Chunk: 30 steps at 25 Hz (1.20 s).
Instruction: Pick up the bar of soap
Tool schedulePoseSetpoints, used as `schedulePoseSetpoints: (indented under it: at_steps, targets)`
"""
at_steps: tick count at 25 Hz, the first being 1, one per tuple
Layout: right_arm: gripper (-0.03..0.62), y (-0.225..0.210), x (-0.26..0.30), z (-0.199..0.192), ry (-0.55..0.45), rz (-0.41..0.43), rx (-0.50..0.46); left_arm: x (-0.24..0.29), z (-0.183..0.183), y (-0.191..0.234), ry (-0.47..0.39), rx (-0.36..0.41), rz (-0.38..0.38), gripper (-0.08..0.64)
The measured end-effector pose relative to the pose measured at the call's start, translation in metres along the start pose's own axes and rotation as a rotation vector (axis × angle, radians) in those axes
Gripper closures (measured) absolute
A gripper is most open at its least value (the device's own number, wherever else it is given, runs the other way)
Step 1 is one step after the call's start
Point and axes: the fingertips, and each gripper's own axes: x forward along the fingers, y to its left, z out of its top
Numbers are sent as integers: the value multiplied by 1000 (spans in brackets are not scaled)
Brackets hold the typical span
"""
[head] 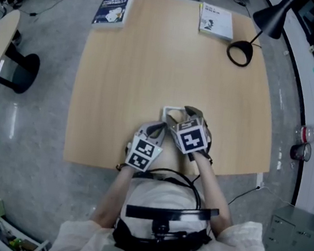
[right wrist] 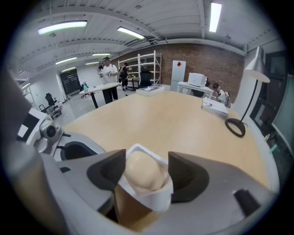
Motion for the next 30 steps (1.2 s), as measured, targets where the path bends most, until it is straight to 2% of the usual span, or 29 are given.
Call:
schedulePoseSetpoints:
  at_steps: [14,18,21,26,28,30]
  targets:
    - [316,-41,-35,-7,-88,-40,137,1,1,-2,10,2,1,548]
    - [316,-50,-37,-7,-99,-48,154,0,10,2,10,34,45,548]
    - [316,-56,-39,-7,-107,-61,156,4,29,3,-22,94,69,548]
    - [317,-60,-38,-8,-114,-41,171,29,40,-6,22,304,17,546]
    - [318,-60,-39,-7,-113,-27,170,35,41,-7,46,338,-1,546]
    - [318,-58,-39,-8,-114,-2,173,38,40,-7,54,338,-2,546]
